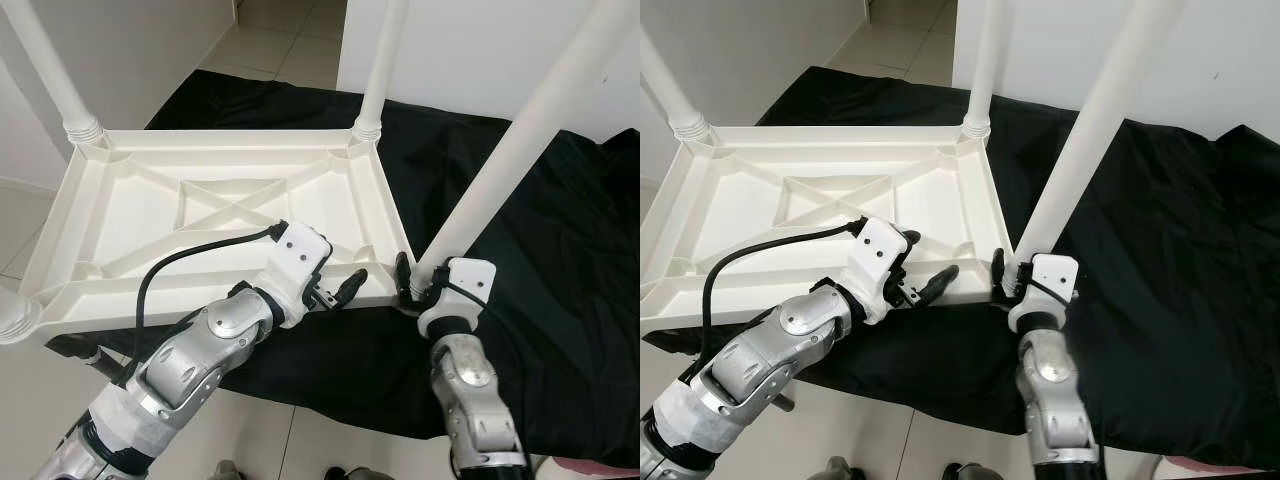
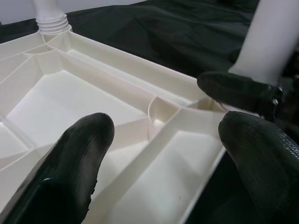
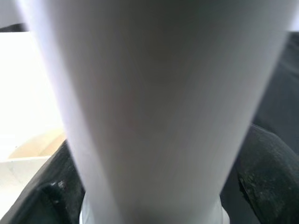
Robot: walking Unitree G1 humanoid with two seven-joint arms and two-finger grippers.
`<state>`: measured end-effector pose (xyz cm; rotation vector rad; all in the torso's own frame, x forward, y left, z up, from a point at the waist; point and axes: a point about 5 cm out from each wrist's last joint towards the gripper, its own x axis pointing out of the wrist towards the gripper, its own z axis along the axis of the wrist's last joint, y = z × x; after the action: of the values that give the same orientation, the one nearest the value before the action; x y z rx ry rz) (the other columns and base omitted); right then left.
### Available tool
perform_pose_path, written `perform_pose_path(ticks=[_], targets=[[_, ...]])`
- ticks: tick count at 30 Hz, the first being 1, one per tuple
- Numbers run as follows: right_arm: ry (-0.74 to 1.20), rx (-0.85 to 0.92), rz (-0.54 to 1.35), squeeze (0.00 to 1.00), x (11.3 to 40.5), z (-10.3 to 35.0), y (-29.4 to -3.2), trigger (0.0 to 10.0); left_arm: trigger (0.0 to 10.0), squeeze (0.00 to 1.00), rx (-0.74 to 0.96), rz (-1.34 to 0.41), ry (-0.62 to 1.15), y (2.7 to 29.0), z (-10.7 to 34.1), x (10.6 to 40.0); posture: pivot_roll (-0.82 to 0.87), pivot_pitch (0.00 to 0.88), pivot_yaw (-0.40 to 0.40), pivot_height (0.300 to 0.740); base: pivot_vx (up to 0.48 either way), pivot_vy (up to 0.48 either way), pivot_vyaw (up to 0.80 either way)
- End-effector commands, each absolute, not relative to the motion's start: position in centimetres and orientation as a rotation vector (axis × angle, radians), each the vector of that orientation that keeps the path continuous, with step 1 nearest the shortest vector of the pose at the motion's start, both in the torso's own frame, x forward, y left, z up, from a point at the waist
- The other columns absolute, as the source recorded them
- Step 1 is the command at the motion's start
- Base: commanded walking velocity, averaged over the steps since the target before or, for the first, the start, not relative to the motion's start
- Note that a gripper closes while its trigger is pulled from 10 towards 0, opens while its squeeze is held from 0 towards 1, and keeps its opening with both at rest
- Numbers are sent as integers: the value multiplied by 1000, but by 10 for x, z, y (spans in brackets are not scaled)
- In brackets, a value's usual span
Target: Building children table
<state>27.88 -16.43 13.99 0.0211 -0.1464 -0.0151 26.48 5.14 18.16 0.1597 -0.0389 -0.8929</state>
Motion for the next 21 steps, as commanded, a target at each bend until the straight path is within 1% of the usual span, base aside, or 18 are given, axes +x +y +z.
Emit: perform_pose_path(ticks=[1, 2, 6, 8, 13, 15, 16, 17, 21], targets=[[-133, 14, 15, 0, 279, 134, -180, 10000, 10000, 0, 175, -1134, -10, 43, 175, 253, -8, 98, -29, 740, 0, 0, 0], [-133, 14, 15, 0, 279, 134, -180, 10000, 10000, 0, 175, -1134, -10, 43, 175, 253, -8, 98, -29, 740, 0, 0, 0], [-160, -32, 181, 0, 284, 140, -184, 10000, 10000, 0, 178, -1161, 24, 40, 167, 248, -8, 96, -29, 740, 0, 0, 0], [-166, -46, 234, 0, 285, 142, -184, 10000, 10000, 0, 175, -1166, 36, 40, 164, 248, -7, 94, -28, 740, 0, 0, 0], [-175, -67, 313, 0, 288, 145, -185, 10000, 10000, 0, 171, -1168, 52, 39, 162, 248, -8, 94, -27, 740, 0, 0, 0], [-175, -67, 313, 0, 288, 145, -185, 10000, 10000, 0, 171, -1168, 52, 39, 162, 248, -8, 94, -27, 740, 0, 0, 0], [-177, -73, 350, 0, 290, 146, -185, 10000, 10000, 0, 171, -1167, 55, 38, 161, 248, -8, 95, -28, 740, 0, 0, 0], [-186, -81, 437, 0, 296, 151, -186, 10000, 10000, 0, 174, -1168, 58, 37, 161, 248, -7, 96, -27, 740, 0, 0, 0], [-189, -86, 471, 0, 299, 154, -187, 10000, 10000, 0, 176, -1171, 58, 36, 161, 247, -5, 97, -28, 740, 0, 0, 0]])
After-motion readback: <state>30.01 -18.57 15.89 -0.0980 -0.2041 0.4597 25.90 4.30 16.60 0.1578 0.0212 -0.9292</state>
